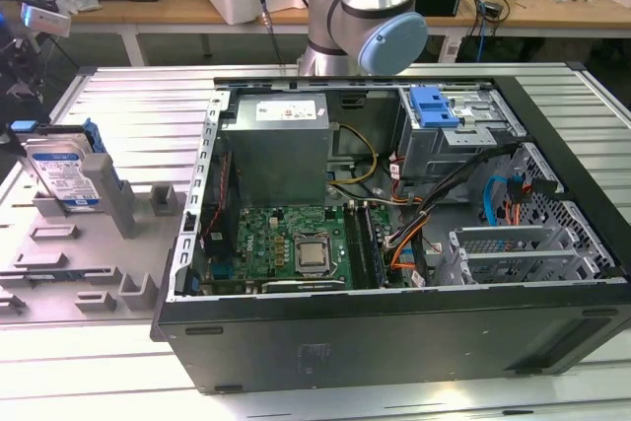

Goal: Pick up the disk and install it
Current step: 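Pick up the disk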

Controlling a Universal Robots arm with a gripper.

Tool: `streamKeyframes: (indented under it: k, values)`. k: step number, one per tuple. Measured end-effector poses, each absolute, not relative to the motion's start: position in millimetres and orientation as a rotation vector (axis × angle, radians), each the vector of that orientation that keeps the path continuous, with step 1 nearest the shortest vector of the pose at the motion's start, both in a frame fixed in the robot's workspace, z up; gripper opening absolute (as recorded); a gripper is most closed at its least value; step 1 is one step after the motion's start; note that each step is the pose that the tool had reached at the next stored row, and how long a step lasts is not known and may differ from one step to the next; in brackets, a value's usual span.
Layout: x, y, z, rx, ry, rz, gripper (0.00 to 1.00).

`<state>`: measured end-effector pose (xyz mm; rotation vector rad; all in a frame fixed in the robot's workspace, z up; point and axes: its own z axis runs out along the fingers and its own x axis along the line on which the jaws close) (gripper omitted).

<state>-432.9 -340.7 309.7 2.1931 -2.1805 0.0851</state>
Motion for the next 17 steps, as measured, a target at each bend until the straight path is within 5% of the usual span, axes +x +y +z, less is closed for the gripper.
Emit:
streamKeyframes:
  k: [14, 17]
  values:
    - [-435, -341, 297, 2.195, -2.182, 0.086, 0.74]
    - [-435, -341, 297, 2.197, -2.185, 0.081, 0.37]
